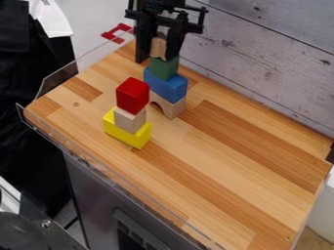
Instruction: Put the plus on top of the green cube
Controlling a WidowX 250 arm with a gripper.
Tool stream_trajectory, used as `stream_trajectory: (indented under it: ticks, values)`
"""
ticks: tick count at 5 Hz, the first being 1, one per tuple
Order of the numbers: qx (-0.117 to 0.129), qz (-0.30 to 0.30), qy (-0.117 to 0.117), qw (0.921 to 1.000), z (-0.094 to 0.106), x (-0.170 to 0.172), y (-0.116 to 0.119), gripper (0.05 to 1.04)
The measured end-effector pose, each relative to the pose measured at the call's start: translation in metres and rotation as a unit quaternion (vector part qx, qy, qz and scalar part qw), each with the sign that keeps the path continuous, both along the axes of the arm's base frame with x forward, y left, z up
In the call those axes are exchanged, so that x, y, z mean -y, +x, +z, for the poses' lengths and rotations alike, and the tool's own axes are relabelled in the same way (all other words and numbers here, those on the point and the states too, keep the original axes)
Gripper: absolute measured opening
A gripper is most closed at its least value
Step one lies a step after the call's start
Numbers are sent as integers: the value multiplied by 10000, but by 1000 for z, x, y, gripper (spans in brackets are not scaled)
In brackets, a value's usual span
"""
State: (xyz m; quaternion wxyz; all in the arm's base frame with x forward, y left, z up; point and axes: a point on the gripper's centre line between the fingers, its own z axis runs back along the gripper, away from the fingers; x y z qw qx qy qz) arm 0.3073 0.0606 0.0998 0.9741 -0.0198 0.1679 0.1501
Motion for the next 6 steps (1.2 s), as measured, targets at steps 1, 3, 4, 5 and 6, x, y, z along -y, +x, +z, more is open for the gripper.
stream_trajectory:
  ticks: [1, 3, 4, 5, 6]
  values:
    - [-42, 120, -35, 9999, -2, 0, 1, 503]
    - [137, 345, -54, 9993, 9, 0, 0, 1003]
    - [553, 472, 100, 9973, 39, 1, -7, 999]
    - [676, 333, 240, 9969, 53, 11, -22, 999]
    - [428, -31, 283, 9987, 48, 39, -35, 999]
